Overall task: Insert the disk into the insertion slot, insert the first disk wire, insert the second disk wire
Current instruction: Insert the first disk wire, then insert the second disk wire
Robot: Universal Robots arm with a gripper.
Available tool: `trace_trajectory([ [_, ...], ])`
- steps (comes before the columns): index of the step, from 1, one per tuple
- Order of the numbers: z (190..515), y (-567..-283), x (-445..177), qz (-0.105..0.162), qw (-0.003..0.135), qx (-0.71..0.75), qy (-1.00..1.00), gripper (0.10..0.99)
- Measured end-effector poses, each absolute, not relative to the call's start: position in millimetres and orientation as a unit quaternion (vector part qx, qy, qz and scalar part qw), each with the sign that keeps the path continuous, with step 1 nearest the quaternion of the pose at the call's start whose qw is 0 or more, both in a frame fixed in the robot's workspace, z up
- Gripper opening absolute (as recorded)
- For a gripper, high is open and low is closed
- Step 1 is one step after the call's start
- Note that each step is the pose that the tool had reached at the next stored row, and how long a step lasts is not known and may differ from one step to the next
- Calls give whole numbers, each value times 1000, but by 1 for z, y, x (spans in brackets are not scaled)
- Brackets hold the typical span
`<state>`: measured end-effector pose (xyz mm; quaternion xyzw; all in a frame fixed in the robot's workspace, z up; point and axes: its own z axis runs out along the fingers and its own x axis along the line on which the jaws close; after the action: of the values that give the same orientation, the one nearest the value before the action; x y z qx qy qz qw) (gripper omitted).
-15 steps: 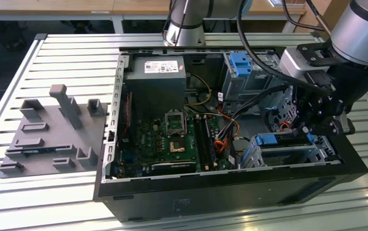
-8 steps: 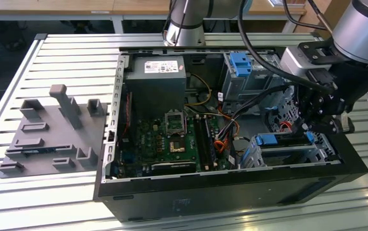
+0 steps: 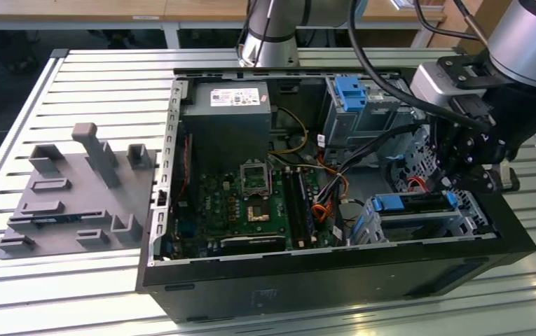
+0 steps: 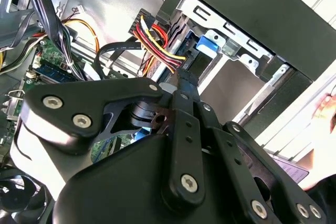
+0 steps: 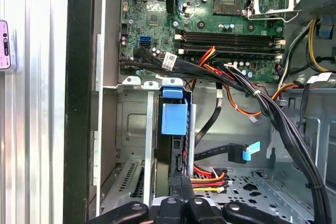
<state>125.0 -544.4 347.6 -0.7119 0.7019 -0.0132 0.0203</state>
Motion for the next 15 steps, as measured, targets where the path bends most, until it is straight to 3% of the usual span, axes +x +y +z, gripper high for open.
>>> trace_trajectory([
  [15,348,-544,108,-14,21,-711,702,106],
])
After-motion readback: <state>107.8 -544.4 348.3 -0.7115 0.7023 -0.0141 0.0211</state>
